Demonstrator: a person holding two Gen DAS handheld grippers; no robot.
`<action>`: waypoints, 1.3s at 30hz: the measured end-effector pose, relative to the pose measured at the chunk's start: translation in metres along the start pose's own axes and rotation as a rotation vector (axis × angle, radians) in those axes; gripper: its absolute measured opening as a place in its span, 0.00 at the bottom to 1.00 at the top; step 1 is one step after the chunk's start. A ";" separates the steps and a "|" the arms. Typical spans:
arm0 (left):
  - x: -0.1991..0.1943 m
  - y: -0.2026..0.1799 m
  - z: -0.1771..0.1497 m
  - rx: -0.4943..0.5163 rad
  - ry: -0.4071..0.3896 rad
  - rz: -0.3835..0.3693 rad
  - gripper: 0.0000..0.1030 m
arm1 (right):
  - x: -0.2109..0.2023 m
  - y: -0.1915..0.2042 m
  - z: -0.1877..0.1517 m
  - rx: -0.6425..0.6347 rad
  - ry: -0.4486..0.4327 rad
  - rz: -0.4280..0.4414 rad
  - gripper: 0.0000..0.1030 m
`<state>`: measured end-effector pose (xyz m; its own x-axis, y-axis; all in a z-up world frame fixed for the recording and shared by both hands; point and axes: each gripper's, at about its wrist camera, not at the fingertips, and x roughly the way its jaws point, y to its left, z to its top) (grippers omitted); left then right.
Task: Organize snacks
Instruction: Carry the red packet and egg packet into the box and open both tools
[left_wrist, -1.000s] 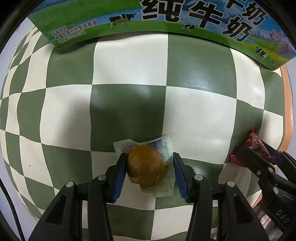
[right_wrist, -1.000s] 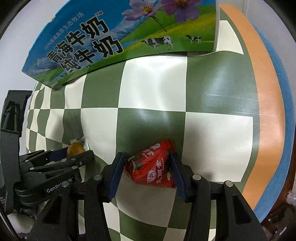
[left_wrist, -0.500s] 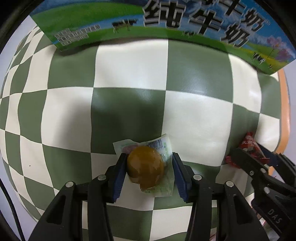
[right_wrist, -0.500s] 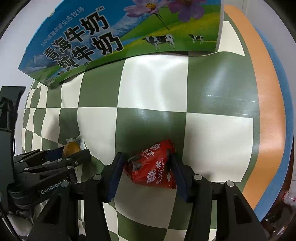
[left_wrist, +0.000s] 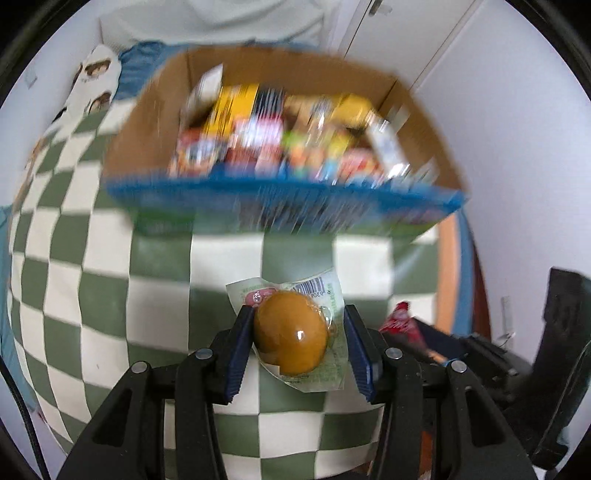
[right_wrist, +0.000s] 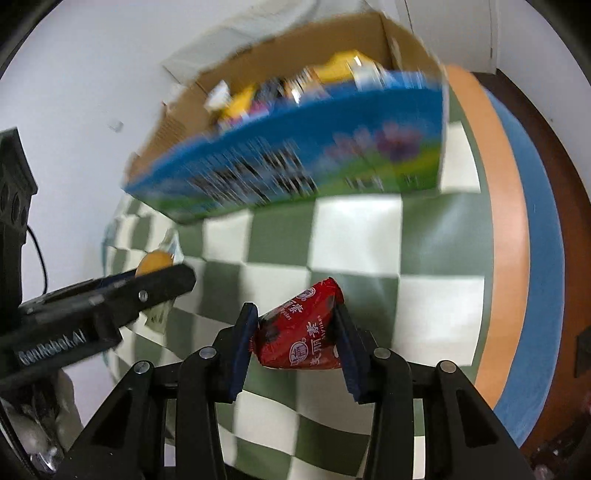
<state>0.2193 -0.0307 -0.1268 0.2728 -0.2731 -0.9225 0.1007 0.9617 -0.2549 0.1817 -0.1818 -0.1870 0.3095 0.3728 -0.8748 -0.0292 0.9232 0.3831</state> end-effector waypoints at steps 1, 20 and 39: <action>-0.008 -0.002 0.008 0.003 -0.016 -0.011 0.44 | -0.008 0.002 0.006 -0.002 -0.016 0.016 0.43; 0.057 0.059 0.207 -0.021 0.047 0.213 0.44 | 0.012 -0.001 0.232 -0.032 -0.101 -0.057 0.43; 0.115 0.095 0.207 -0.097 0.166 0.241 0.89 | 0.081 -0.009 0.248 -0.055 0.088 -0.266 0.98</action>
<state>0.4584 0.0242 -0.1972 0.1174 -0.0370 -0.9924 -0.0417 0.9982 -0.0421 0.4428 -0.1828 -0.1879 0.2292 0.1217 -0.9658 -0.0103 0.9924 0.1226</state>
